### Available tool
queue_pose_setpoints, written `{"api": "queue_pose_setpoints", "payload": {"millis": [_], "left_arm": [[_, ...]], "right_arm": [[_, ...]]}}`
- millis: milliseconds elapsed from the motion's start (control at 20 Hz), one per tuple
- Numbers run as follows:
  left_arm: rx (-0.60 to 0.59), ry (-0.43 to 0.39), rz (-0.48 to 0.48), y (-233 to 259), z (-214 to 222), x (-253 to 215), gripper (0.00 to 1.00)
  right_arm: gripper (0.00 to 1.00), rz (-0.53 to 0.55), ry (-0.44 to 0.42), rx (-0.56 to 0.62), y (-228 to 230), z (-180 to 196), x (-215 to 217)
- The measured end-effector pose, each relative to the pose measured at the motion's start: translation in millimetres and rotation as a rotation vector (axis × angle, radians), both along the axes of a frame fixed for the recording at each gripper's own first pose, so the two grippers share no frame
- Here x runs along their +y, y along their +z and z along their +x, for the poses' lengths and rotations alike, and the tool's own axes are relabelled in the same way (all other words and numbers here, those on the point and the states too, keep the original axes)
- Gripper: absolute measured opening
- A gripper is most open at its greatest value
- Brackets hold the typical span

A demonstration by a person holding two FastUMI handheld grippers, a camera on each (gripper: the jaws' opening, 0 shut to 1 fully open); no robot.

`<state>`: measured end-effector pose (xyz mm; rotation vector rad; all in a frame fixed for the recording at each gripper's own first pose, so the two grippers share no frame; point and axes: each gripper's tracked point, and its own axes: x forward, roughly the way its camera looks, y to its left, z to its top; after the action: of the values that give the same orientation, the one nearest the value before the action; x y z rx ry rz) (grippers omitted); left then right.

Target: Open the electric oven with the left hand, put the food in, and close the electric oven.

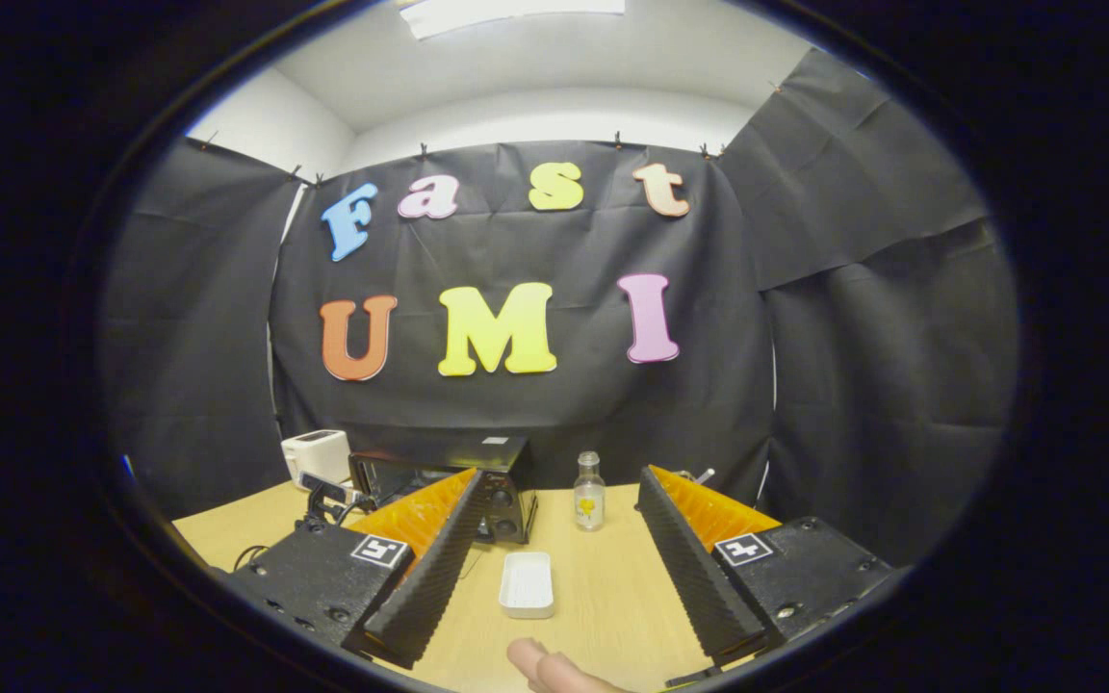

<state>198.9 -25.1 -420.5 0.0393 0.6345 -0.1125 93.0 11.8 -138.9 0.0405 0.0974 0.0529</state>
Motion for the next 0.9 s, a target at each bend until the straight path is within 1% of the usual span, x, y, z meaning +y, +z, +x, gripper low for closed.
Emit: {"api": "queue_pose_setpoints", "payload": {"millis": [50,100,150,200,250,300,400,450,500,550,750,800,850,900], "left_arm": [[0.021,-0.004,-0.004,-5,-5,-2,0.95],[0.021,-0.003,-0.002,-6,-3,-1,0.95],[0.015,-0.002,-0.015,-5,-3,-1,0.96],[0.017,-0.004,-0.019,-4,-1,-2,0.97],[0.010,-0.006,-0.017,-2,-1,-3,0.97],[0.004,-0.006,-0.011,-2,0,-2,0.97],[-0.004,-0.007,0.003,-1,1,-1,0.97],[-0.007,-0.006,0.010,0,2,-1,0.97],[-0.008,-0.008,0.014,0,2,0,0.97],[-0.009,-0.010,0.017,0,2,0,0.96],[-0.025,-0.015,0.023,6,4,0,0.97],[-0.029,-0.015,0.024,8,4,1,1.00],[-0.037,-0.014,0.023,11,6,0,0.97],[-0.042,-0.012,0.022,14,7,0,0.97]], "right_arm": [[1.00,-0.001,-0.006,-0.003,0,-1,-2],[0.96,-0.003,-0.013,-0.008,1,-2,-4],[0.96,-0.004,-0.015,-0.010,1,-2,-5],[1.00,-0.002,-0.012,-0.010,2,-3,-4],[1.00,-0.003,-0.009,-0.009,0,-4,-2],[0.96,-0.003,-0.008,-0.005,-1,-4,-2],[0.96,-0.001,-0.009,0.000,-1,-4,-3],[1.00,-0.002,-0.012,0.004,-3,-3,-4],[0.96,-0.003,-0.014,0.007,-4,-3,-4],[1.00,-0.003,-0.015,0.008,-4,-3,-4],[1.00,-0.001,-0.014,0.006,-3,-2,-2],[1.00,-0.003,-0.015,0.004,-3,-2,-1],[1.00,-0.006,-0.018,0.005,-3,-2,-3],[0.96,-0.007,-0.018,0.005,-3,-1,-3]]}}
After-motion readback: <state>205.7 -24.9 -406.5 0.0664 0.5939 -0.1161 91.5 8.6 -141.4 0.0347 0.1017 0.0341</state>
